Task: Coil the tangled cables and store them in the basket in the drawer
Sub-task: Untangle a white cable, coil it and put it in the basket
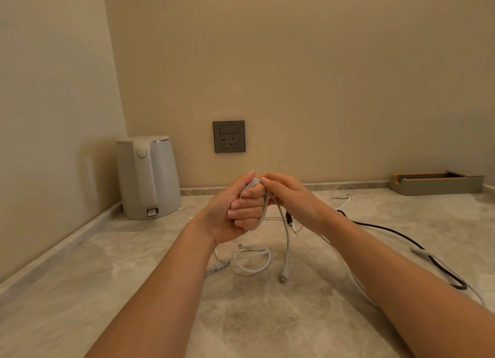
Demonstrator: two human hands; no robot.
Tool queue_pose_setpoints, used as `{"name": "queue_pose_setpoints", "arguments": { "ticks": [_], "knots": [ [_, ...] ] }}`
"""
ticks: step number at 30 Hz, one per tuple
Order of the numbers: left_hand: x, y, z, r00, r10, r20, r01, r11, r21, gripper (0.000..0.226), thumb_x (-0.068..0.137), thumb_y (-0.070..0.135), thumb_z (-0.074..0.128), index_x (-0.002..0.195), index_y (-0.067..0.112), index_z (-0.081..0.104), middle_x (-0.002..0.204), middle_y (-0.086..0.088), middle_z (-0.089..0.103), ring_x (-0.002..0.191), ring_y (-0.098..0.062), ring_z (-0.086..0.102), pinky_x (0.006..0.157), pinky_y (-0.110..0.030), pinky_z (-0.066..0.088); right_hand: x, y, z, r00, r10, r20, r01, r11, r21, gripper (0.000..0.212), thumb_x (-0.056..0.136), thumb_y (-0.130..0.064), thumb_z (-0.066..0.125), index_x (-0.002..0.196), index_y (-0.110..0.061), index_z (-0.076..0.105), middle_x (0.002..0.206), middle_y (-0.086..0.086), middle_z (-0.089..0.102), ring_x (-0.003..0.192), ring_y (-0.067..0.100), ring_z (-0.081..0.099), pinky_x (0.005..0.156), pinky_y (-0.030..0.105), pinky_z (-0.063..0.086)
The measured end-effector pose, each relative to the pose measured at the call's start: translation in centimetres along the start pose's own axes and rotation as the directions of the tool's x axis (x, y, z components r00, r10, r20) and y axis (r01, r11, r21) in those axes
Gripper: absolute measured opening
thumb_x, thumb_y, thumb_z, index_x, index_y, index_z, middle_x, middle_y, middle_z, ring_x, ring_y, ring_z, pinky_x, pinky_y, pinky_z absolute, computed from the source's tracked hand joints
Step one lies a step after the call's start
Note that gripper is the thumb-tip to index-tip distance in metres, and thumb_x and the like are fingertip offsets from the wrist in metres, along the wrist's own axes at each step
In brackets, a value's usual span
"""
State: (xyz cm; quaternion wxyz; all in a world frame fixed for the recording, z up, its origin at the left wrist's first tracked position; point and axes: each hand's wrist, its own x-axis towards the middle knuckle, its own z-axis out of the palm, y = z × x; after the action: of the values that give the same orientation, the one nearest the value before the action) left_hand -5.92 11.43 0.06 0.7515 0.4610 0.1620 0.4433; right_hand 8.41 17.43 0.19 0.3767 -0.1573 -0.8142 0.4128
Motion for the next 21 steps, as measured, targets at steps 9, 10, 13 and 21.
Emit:
{"name": "queue_pose_setpoints", "arguments": {
  "ticks": [9, 10, 13, 21],
  "knots": [
    [-0.1, -0.4, 0.9, 0.934, 0.124, -0.334, -0.069, 0.983, 0.172, 0.066, 0.094, 0.053, 0.027, 0.042, 0.016, 0.042, 0.03, 0.008, 0.025, 0.022, -0.001, 0.024, 0.027, -0.012, 0.021, 0.4, -0.2, 0.2, 0.998, 0.01, 0.063, 0.002, 0.981, -0.192, 0.032, 0.102, -0.022, 0.039, 0.084, 0.001, 0.052, 0.064, 0.004, 0.036, 0.055, 0.006, 0.031, 0.051, 0.021, 0.028],
    [0.0, -0.5, 0.9, 0.916, 0.147, -0.374, -0.078, 0.978, 0.194, 0.068, 0.096, 0.054, 0.026, 0.041, 0.016, 0.041, 0.03, 0.008, 0.024, 0.023, -0.001, 0.025, 0.028, -0.012, 0.022, 0.6, 0.0, 0.3, 0.999, -0.045, 0.029, 0.052, 0.946, -0.319, 0.034, 0.101, -0.021, 0.041, 0.08, 0.003, 0.052, 0.062, 0.001, 0.039, 0.055, 0.006, 0.033, 0.052, 0.022, 0.029],
    [0.5, -0.9, 1.1, 0.84, 0.222, -0.494, -0.124, 0.967, 0.225, 0.064, 0.096, 0.054, 0.03, 0.045, 0.015, 0.038, 0.032, 0.007, 0.023, 0.025, -0.003, 0.027, 0.029, -0.013, 0.025, 0.7, 0.6, 0.7, 0.98, -0.192, -0.047, 0.136, 0.827, -0.545, 0.031, 0.099, -0.017, 0.046, 0.072, -0.005, 0.054, 0.059, -0.002, 0.045, 0.058, 0.015, 0.039, 0.058, 0.028, 0.028],
    [1.8, -1.1, 1.4, 0.481, 0.604, -0.635, -0.111, 0.761, 0.64, 0.051, 0.1, 0.043, 0.038, 0.062, 0.011, 0.052, 0.042, 0.003, 0.042, 0.036, -0.009, 0.041, 0.044, -0.023, 0.037, 0.8, 0.8, 1.5, 0.919, -0.269, -0.288, 0.092, 0.858, -0.506, 0.045, 0.097, -0.018, 0.05, 0.056, -0.029, 0.036, 0.049, -0.012, 0.033, 0.047, 0.007, 0.031, 0.051, 0.026, 0.024]
  ]
}}
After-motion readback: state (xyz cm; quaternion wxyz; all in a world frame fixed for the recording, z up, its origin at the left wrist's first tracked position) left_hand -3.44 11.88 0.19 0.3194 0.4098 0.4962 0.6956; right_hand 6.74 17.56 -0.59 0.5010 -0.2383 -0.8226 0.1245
